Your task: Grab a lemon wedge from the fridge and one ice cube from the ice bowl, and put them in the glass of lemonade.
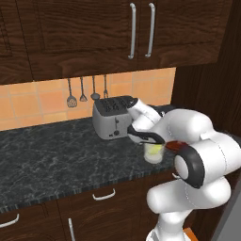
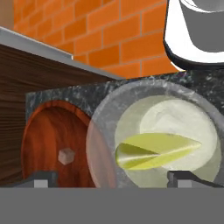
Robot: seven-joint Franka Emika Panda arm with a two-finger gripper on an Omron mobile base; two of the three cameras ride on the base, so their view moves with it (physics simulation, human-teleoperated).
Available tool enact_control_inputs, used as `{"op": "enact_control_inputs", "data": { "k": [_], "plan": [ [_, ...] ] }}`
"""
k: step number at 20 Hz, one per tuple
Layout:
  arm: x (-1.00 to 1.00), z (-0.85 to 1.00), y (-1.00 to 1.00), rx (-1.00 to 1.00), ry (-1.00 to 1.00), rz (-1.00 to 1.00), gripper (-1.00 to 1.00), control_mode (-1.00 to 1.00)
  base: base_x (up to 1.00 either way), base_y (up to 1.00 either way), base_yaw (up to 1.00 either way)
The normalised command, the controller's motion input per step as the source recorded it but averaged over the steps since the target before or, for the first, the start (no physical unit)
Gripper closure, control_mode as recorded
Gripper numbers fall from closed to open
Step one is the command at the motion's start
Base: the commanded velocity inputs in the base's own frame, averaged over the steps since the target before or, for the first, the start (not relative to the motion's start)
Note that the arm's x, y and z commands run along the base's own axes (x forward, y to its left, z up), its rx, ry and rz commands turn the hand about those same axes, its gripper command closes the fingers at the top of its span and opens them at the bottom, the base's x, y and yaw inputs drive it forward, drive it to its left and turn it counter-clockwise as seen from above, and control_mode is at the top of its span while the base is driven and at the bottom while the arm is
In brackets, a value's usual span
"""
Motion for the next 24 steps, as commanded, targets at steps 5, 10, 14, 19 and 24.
{"op": "enact_control_inputs", "data": {
  "k": [5,10,14,19,24],
  "plan": [
    [0.08,-0.33,-0.02,0.08,0.01,0.0,-1.0,-1.0,0.0,0.0,0.0],
    [-0.17,0.25,0.0,0.08,-0.01,-0.03,-1.0,-1.0,0.0,0.0,0.0],
    [-0.47,0.47,-0.04,0.08,-0.04,-0.06,-1.0,-1.0,0.0,0.0,0.0],
    [-0.96,0.27,0.03,0.02,-0.18,-0.05,-1.0,-1.0,0.0,0.0,0.0],
    [-1.0,0.43,0.15,0.0,-0.42,0.0,-1.0,-1.0,0.0,0.0,0.0]
  ]
}}
